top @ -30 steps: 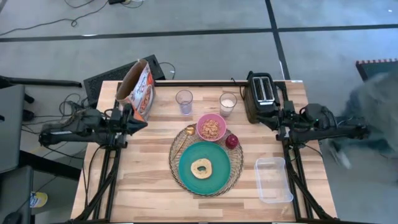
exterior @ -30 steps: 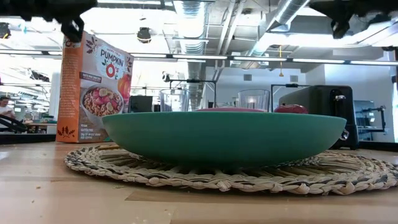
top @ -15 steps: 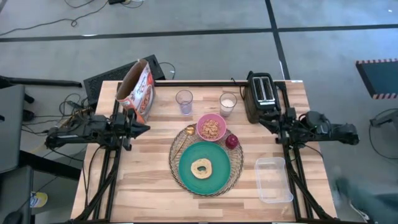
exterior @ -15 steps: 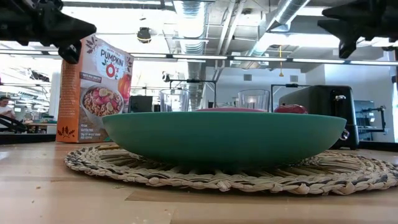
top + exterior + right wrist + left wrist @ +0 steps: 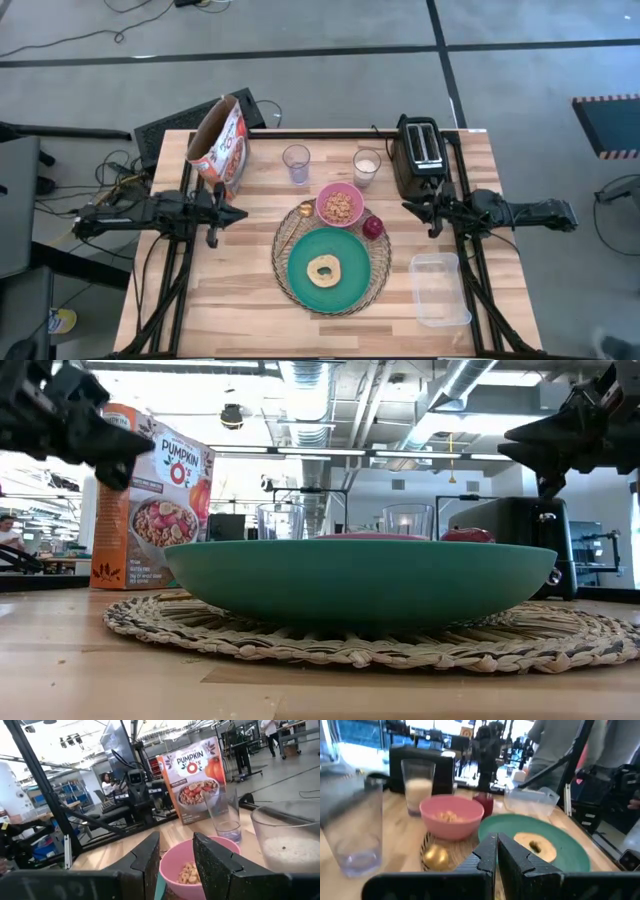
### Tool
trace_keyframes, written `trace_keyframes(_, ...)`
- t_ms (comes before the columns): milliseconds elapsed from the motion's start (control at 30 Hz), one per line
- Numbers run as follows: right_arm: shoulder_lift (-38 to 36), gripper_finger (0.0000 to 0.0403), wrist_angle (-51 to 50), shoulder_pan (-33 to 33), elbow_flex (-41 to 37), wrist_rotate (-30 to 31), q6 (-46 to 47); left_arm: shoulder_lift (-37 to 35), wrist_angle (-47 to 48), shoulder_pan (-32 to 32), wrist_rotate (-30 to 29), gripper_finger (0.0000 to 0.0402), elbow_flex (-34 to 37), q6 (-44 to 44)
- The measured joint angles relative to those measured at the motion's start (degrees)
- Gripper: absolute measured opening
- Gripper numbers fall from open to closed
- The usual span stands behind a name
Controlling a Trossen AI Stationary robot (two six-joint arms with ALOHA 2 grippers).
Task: Arrange a breakfast setting
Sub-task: Return to Home Position
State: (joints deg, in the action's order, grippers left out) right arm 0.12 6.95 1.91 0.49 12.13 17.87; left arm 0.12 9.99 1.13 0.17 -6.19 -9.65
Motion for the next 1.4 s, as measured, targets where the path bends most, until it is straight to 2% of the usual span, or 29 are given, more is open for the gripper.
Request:
trace_keyframes(200, 0.0, 0.0147, -2.7, 0.7, 0.0, 0.0, -1.1, -0.1, -11.1, 0.0, 1.7, 0.0002, 5.3, -0.9)
trace_keyframes(267, 0.0, 0.0147, -3.3, 0.7, 0.0, -0.1, -1.7, 0.1, -12.1, 0.0, 1.0, 0.0002, 5.6, -0.9)
trace_keyframes(367, 0.0, 0.0147, -3.7, 0.7, 0.0, -0.2, -3.8, 0.6, -11.6, 0.0, -1.1, 0.0002, 5.6, 0.1)
trace_keyframes(467, 0.0, 0.0147, -3.9, 0.7, 0.0, -0.2, -1.9, 0.6, -12.0, 0.0, -2.5, 0.0002, 5.6, -2.9)
trace_keyframes(633, 0.0, 0.0147, -4.1, 0.6, 0.0, -0.2, 3.0, 0.9, -12.0, 0.0, -2.4, 0.0002, 5.6, -4.4)
trace_keyframes(1400, 0.0, 0.0147, -4.3, 0.6, -0.1, -0.2, 3.3, 0.9, -11.9, 0.0, -2.3, 0.0002, 5.8, -4.5)
